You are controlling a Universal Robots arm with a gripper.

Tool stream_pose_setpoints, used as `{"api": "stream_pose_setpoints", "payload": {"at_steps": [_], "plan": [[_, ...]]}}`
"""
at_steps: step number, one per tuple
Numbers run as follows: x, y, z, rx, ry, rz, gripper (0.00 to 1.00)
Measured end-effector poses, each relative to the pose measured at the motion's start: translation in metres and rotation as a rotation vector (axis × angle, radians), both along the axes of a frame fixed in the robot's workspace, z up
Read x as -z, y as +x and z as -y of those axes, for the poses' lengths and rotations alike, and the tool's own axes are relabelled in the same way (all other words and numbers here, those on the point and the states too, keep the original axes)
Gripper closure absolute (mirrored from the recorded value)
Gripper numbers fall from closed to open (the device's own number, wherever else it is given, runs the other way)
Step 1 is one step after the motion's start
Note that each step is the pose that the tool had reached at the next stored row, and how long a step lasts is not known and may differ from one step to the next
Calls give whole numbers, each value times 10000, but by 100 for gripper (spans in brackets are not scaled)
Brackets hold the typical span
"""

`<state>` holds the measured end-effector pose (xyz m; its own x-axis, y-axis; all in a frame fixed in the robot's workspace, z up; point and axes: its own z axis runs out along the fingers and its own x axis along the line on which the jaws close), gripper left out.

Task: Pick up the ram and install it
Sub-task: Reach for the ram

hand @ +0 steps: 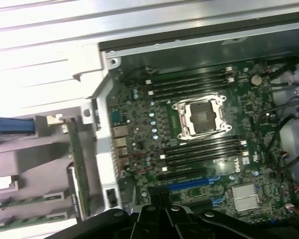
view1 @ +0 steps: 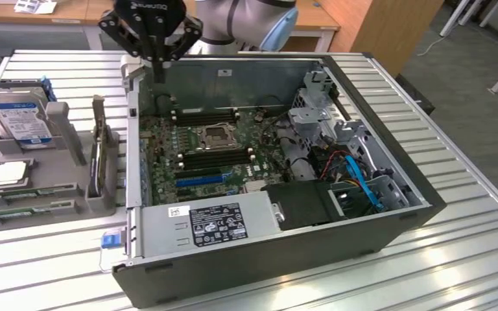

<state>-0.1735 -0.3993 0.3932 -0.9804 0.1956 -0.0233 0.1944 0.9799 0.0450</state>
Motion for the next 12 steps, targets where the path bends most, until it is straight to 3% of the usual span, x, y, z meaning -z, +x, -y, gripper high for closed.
{"api": "stream_pose_setpoints", "payload": {"at_steps": [12], "plan": [[1,-592,8,-70,0,0,89]]}}
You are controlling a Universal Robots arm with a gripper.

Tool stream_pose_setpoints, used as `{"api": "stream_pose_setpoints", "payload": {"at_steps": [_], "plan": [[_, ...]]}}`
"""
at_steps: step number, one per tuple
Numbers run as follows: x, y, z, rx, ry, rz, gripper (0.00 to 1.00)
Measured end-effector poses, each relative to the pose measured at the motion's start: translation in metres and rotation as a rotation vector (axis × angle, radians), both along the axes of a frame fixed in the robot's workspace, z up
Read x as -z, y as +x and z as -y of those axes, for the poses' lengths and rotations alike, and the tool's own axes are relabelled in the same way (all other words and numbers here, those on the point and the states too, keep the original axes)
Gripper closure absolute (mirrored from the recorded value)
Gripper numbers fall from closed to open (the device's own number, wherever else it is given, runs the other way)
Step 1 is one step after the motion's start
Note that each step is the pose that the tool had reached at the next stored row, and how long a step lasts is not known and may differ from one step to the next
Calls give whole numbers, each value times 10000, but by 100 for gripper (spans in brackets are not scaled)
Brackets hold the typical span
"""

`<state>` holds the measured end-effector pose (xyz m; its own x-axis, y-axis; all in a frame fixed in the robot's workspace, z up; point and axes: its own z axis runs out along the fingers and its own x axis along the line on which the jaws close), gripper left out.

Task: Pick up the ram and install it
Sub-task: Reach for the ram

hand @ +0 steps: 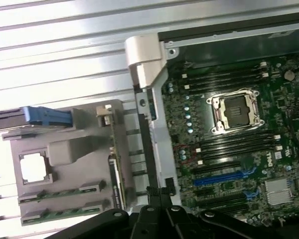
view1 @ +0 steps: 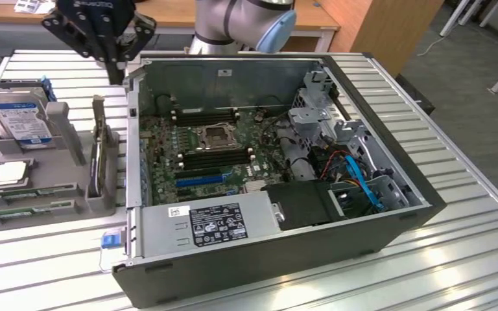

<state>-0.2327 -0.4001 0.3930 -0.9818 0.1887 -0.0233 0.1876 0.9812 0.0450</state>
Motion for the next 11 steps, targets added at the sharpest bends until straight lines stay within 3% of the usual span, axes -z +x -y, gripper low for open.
{"api": "stream_pose_setpoints", "payload": {"at_steps": [11], "plan": [[2,-502,6,-59,-1,0,89]]}}
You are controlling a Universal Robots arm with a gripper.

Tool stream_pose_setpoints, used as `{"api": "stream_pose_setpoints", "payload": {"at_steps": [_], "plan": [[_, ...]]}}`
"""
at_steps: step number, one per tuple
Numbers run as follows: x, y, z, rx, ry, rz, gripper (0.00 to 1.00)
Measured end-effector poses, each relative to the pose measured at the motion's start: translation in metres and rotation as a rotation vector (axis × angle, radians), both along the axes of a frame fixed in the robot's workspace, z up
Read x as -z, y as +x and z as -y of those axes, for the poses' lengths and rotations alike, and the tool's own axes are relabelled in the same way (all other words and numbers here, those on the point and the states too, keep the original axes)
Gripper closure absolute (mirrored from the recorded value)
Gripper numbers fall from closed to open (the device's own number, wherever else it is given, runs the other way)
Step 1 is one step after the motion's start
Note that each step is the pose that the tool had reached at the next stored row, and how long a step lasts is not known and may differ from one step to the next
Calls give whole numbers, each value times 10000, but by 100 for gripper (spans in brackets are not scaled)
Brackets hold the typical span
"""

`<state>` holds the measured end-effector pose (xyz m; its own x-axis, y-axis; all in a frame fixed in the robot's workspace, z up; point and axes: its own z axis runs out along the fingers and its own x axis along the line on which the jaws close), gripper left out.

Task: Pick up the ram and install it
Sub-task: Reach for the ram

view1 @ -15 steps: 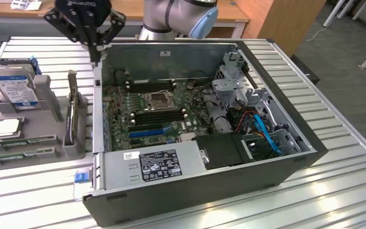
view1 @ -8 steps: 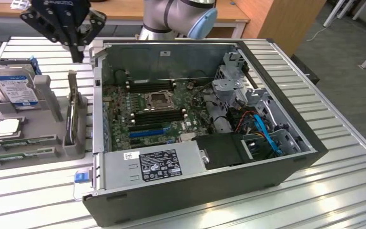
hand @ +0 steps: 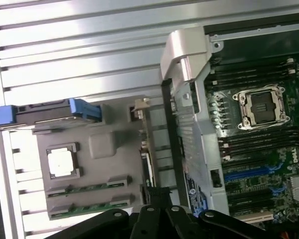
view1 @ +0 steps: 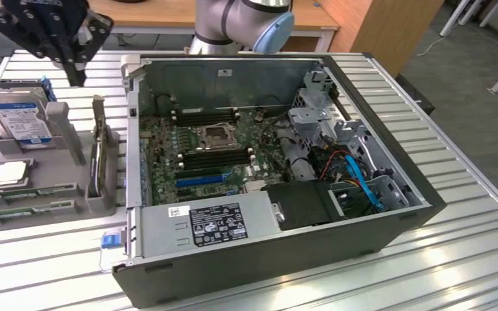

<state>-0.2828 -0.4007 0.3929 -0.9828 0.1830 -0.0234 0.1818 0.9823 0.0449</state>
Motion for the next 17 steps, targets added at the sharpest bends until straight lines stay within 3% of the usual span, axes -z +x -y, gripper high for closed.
{"api": "stream_pose_setpoints", "payload": {"at_steps": [17], "plan": [[3,-773,8,-78,-2,-1,89]]}}
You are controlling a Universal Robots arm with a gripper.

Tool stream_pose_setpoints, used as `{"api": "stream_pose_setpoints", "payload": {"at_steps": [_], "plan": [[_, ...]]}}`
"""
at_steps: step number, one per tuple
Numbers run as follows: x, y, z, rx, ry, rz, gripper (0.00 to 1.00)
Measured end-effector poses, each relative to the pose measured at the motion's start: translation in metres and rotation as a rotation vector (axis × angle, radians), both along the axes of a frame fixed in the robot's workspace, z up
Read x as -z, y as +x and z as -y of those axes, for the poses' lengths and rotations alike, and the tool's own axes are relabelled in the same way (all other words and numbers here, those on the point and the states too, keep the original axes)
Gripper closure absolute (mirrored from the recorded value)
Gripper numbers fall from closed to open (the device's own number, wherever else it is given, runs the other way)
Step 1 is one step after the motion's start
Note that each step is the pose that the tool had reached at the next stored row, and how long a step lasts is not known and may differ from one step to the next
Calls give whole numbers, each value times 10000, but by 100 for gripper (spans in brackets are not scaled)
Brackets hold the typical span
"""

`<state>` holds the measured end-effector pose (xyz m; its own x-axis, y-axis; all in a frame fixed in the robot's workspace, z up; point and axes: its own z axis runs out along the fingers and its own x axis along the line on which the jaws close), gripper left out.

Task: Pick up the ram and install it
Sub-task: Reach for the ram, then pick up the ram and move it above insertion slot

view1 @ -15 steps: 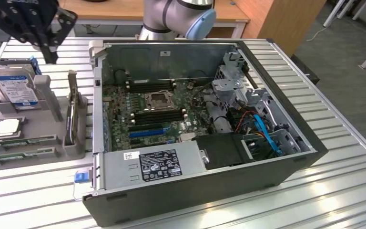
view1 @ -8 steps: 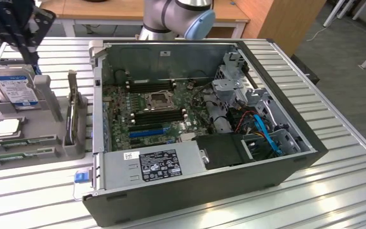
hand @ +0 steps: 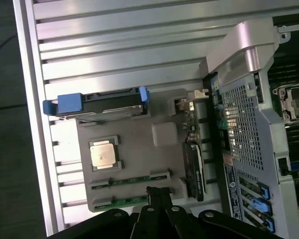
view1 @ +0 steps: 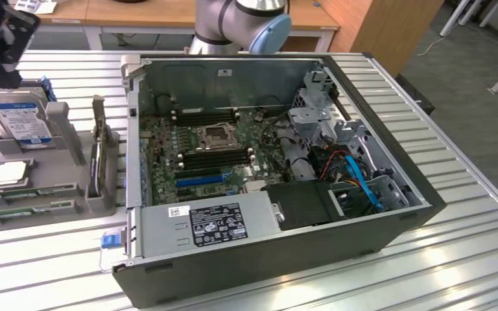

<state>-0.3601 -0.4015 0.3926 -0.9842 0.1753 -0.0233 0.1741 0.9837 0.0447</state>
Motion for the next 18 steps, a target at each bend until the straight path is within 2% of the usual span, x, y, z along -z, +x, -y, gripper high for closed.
{"api": "stream_pose_setpoints", "payload": {"at_steps": [4,18], "plan": [[1,-149,2,-35,-3,-1,89],[1,-148,2,-35,-2,1,89]]}}
